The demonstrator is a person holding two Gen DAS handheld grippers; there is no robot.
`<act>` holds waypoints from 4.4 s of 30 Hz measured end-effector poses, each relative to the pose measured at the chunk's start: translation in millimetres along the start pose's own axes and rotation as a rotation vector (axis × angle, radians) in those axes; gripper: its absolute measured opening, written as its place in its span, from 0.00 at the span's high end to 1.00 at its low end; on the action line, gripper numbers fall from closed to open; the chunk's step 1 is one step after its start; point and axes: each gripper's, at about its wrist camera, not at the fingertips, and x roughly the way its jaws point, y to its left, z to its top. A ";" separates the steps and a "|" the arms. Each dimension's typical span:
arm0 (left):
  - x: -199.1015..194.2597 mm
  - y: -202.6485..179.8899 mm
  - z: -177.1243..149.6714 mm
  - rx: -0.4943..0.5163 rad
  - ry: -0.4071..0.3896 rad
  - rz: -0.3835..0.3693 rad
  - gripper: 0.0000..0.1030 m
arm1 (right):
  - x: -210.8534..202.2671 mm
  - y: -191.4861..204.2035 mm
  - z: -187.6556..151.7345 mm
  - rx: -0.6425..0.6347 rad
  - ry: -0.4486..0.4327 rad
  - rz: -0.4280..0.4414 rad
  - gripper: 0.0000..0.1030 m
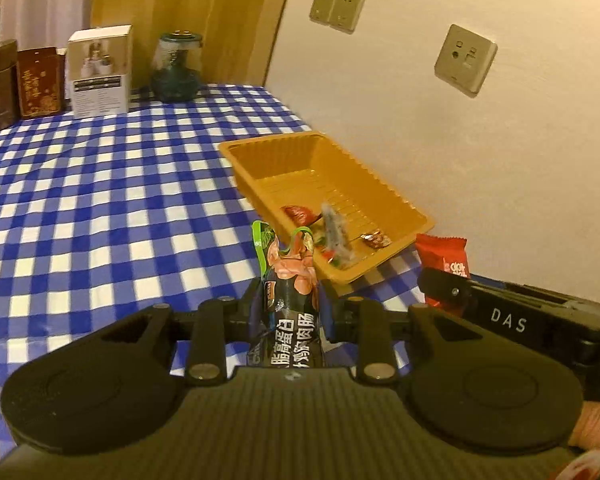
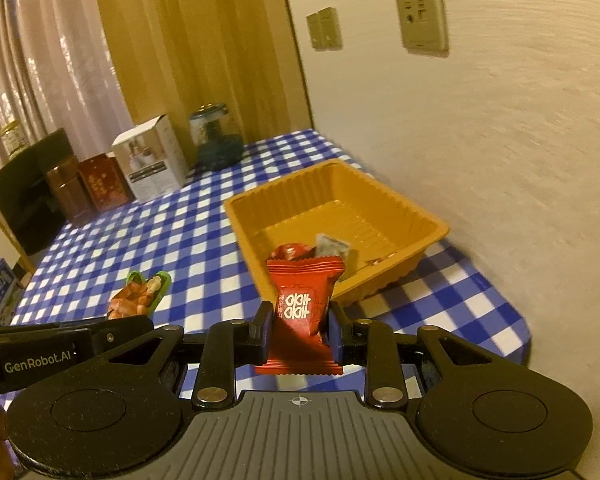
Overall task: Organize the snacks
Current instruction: 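Carry the sausage packet and red candy over the orange tray, then open the left tool to drop the sausage packet while the right drops the red candy, then withdraw both open tools away from the tray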
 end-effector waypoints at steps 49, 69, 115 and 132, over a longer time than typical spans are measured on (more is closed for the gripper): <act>190.4 13.2 120.0 -0.085 0.035 -0.078 0.75 | 176.4 -58.9 115.6 -0.111 0.092 -0.002 0.72; 216.8 21.1 124.5 -0.090 0.039 -0.072 0.62 | 199.0 -65.0 114.4 -0.072 0.125 -0.011 0.72; 189.5 26.3 111.6 0.029 0.018 -0.017 0.35 | 185.2 -72.5 120.5 0.070 0.048 0.063 0.48; 140.1 13.4 93.6 0.077 -0.007 0.050 0.02 | 129.7 -77.8 101.7 0.071 0.069 -0.001 0.42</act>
